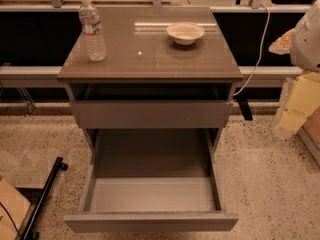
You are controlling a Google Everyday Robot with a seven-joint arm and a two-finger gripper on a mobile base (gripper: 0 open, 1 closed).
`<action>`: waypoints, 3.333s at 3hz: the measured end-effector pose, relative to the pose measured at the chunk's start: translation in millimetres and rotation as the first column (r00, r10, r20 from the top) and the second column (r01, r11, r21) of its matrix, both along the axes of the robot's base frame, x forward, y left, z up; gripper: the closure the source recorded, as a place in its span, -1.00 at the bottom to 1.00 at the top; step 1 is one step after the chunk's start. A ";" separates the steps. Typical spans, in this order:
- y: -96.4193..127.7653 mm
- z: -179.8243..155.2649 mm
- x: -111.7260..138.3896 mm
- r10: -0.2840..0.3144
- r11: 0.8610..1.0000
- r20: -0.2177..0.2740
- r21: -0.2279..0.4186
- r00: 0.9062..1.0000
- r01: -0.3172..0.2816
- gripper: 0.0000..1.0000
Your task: Place water bottle into middle drawer
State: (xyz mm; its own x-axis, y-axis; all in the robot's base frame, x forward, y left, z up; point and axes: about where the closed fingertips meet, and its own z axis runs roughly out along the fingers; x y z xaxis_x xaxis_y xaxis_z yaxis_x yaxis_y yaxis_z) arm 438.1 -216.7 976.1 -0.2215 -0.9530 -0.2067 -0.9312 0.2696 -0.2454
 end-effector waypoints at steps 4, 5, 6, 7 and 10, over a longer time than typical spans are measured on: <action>81.5 11.6 79.4 0.115 0.971 0.092 0.200 0.989 -0.132 -1.00; 144.5 15.8 142.4 0.199 0.951 0.113 0.217 0.974 -0.219 -1.00; 182.9 19.6 177.5 0.252 0.934 0.125 0.227 0.960 -0.275 -1.00; 186.7 23.1 178.9 0.255 0.932 0.135 0.232 0.958 -0.280 -1.00; 274.7 -46.0 263.4 0.121 0.840 0.118 0.516 0.986 -0.165 -1.00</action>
Offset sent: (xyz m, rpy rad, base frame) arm 0.0302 0.0340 0.0002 0.1353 -0.0417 0.0636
